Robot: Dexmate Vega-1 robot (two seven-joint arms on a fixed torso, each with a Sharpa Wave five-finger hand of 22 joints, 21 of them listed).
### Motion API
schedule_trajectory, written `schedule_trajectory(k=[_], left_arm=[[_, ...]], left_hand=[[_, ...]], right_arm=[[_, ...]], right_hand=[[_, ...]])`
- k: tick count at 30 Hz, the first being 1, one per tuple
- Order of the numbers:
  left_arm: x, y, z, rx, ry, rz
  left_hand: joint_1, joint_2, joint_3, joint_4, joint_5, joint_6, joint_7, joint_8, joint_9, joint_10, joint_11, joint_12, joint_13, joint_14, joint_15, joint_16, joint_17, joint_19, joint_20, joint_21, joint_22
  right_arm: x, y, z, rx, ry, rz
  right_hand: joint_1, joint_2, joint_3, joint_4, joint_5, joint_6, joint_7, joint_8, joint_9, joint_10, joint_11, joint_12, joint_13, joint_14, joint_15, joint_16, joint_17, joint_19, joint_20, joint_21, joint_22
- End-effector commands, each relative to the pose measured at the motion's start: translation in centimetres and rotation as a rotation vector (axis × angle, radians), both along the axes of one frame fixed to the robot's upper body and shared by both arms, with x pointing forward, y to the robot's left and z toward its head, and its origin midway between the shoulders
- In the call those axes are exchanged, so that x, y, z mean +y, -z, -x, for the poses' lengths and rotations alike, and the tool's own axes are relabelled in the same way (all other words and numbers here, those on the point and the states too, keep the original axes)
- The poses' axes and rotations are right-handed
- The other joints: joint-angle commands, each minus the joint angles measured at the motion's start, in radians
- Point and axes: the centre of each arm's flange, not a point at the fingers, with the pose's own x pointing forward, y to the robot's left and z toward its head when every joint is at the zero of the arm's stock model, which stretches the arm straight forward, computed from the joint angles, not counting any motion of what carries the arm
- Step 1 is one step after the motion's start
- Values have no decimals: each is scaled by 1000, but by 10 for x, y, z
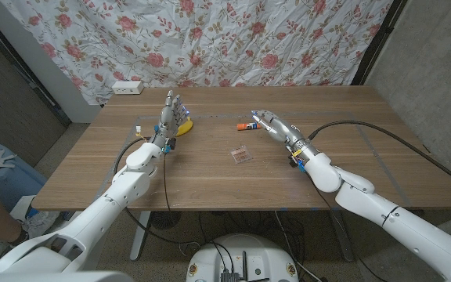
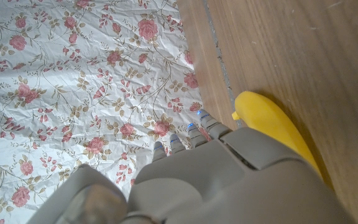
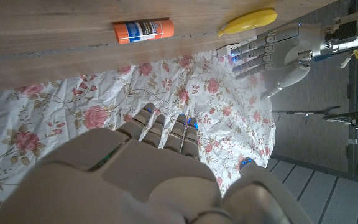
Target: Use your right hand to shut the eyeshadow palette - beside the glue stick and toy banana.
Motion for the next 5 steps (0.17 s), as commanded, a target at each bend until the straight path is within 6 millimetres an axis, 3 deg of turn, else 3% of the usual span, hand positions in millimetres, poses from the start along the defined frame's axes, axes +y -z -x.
schedule_trajectory(k=[1,5], left_arm=[[0,0,0,0,0,0],[0,0,0,0,0,0]], left_hand=[[8,-1,5,2,5,2,-5,5,3,2,-9,5,4,-7,-70,8,3,8,-8,6,4],[8,-1,5,2,5,1,-5,5,3,2,-9,5,4,-7,-71,7,3,8,-8,6,4]], right_arm=[[-11,-14,-11,45,23,-105],[-8,-21,-6,75,-24,-145]], right_hand=[[10,55,9,-2,4,11,4,2,4,15,1,8,1,13,-64,5,-1,16,-30,5,2],[10,55,11,-3,4,11,3,1,4,16,6,8,1,23,-64,8,-3,21,-32,3,1]])
